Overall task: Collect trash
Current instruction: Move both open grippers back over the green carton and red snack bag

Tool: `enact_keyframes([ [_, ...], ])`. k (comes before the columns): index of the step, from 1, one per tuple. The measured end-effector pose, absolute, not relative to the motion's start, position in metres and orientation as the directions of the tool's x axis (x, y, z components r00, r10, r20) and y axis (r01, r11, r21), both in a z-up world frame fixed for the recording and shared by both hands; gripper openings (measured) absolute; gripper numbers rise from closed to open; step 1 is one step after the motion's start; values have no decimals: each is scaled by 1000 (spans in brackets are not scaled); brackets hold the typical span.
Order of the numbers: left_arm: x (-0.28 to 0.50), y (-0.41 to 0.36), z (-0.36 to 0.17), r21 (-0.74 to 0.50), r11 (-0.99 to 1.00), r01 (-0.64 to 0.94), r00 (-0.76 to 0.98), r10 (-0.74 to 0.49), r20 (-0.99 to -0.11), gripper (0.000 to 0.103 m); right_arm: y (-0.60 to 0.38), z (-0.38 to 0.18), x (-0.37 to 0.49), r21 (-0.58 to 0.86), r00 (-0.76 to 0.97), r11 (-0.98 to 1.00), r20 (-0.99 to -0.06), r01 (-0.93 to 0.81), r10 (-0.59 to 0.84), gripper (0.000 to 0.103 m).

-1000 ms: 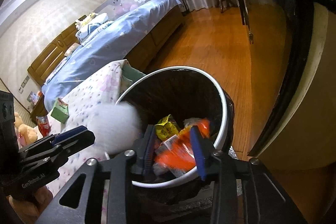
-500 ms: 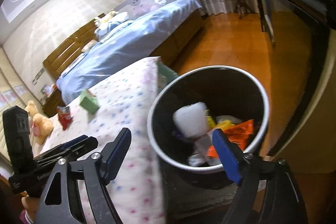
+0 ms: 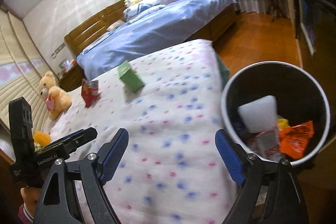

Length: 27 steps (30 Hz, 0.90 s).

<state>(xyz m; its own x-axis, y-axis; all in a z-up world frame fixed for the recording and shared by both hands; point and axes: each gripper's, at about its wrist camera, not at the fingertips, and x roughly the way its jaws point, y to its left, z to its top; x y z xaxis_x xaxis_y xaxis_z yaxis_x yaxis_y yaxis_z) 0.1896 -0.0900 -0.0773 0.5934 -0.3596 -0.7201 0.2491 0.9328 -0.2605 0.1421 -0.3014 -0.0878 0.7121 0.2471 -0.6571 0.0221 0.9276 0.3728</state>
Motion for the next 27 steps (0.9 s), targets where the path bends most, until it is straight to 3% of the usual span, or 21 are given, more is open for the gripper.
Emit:
enact_keyframes([
  [27,260,-7,-92,-223,973,56,611,-210,-763,77,-223,-103,229,313,631,940,-704,-136,326,86],
])
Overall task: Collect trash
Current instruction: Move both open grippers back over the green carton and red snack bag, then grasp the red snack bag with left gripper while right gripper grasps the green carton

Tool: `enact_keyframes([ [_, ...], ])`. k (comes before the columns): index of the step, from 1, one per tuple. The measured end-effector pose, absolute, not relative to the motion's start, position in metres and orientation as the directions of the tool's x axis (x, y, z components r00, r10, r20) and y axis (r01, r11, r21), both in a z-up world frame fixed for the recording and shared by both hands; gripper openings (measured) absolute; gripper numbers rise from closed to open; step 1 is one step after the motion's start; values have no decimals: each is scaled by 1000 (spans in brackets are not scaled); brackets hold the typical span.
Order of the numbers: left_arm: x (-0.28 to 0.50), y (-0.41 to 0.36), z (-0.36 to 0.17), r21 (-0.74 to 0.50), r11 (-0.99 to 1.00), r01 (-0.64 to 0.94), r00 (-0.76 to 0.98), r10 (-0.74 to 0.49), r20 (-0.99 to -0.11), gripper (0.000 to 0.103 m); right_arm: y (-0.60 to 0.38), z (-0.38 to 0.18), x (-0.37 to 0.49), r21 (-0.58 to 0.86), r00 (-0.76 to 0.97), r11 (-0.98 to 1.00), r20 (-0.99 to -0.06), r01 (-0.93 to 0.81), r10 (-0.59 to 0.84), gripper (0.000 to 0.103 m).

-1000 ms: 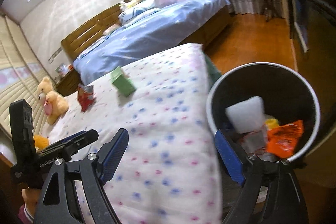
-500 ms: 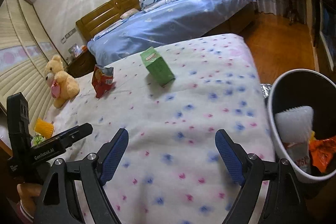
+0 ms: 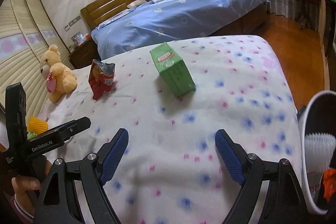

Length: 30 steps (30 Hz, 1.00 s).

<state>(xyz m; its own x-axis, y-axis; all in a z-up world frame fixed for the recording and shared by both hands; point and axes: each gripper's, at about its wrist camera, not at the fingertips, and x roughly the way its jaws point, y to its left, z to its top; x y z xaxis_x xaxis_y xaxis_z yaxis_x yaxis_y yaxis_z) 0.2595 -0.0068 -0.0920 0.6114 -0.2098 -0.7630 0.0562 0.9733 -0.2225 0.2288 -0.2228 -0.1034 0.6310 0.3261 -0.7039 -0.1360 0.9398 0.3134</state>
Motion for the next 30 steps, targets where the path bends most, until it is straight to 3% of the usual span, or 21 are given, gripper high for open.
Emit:
enact_keyframes([
  [21,339,1,-98,-199,980,31,634,-173,-754,78,-206,-111,307,237,628,958,-724,-161,285,85],
  [22,340,0,-97,-195,980,32,637,-170,-752,78,-206,-111,309,236,629,958,-723,-161,284,80],
  [23,341,-1,-98,-195,980,34,636,-172,-752,77,-206,-111,310,238,627,958,-725,-163,287,68],
  [24,343,-2,-98,-195,980,39,634,-175,-753,68,-206,-112,311,239,622,957,-728,-163,287,60],
  [25,343,-3,-99,-196,979,46,631,-181,-754,60,-206,-114,312,237,616,959,-735,-158,283,46],
  [26,344,-4,-100,-196,979,55,625,-187,-758,46,-207,-114,312,236,616,960,-737,-152,279,40],
  [29,344,-7,-100,-204,975,83,621,-211,-755,17,-209,-112,308,244,623,958,-728,-152,285,38],
  [30,343,-9,-100,-203,975,94,619,-217,-755,16,-209,-112,307,241,625,958,-728,-153,283,37],
])
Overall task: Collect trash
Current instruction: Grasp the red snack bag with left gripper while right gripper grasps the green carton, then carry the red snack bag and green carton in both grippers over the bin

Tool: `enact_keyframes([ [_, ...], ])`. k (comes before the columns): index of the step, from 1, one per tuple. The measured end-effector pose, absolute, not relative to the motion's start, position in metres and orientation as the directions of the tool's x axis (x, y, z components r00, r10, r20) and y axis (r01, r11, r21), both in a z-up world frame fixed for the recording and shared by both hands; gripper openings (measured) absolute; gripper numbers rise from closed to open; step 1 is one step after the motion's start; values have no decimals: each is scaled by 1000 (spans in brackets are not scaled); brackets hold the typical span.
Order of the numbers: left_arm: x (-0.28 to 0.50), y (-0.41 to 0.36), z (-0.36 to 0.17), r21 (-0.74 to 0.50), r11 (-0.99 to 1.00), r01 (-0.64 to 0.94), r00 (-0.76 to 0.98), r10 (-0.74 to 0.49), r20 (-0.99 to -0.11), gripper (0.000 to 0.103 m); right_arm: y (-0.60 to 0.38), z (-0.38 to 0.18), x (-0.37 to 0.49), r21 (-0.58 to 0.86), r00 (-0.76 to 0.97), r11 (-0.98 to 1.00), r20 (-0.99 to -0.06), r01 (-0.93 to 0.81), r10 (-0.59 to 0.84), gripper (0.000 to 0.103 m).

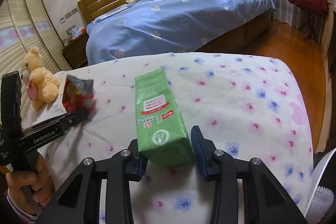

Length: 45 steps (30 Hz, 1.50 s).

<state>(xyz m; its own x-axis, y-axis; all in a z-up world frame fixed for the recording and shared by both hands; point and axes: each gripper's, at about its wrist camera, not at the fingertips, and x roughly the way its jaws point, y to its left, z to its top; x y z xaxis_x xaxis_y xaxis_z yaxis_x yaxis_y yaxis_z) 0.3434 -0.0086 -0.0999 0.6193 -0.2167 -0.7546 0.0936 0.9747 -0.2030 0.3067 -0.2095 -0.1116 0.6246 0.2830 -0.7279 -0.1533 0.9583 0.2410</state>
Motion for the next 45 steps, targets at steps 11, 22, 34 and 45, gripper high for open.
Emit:
enact_keyframes([
  [11,301,-24,-88,-214,962,172,636,-274,-722,9,-217,-104,268,292,638,943,-699,-158,323,36],
  [22,247,-65,-82,-243,929,280,603,-367,-709,9,-236,-103,218,304,657,947,-694,-105,296,36],
  [34,206,-114,-76,-232,889,395,556,-432,-710,9,-269,-92,166,280,702,959,-674,-42,228,36],
  [45,178,-154,-70,-203,855,477,532,-465,-708,9,-297,-86,131,272,727,962,-662,5,183,36],
])
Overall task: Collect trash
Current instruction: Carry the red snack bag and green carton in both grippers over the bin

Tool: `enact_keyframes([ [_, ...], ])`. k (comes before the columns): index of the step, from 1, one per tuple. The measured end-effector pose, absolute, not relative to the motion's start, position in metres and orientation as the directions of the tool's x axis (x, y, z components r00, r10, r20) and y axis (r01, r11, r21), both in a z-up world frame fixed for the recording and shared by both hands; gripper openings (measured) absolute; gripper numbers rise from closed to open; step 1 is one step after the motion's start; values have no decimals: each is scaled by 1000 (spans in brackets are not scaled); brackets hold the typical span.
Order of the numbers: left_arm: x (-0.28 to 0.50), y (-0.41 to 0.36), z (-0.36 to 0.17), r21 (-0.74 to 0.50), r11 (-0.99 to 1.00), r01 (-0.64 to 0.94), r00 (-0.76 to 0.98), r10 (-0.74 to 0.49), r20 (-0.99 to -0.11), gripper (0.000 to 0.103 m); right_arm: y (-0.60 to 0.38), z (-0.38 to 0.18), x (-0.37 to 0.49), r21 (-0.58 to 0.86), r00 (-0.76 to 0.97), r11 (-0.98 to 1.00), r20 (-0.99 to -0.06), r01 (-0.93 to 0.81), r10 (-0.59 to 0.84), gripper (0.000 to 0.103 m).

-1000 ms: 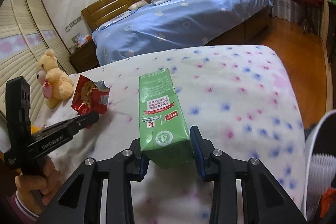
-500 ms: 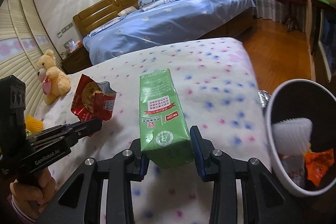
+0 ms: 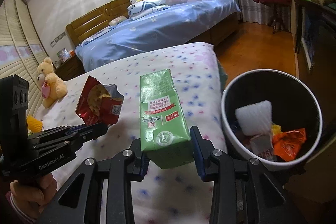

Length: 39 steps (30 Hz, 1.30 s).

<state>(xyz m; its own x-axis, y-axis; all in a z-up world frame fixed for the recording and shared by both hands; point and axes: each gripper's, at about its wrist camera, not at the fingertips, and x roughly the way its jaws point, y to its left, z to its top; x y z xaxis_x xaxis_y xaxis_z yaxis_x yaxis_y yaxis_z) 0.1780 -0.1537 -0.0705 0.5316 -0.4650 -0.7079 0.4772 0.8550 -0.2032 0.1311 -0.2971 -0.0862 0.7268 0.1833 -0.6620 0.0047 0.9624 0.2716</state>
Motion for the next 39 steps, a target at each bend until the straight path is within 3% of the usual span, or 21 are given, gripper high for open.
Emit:
enact_keyframes([
  [39,152,-257,-63,-157,748,645,444,-535,-719,9,-379,-86,85,287,754,943,-653,166,66,35],
])
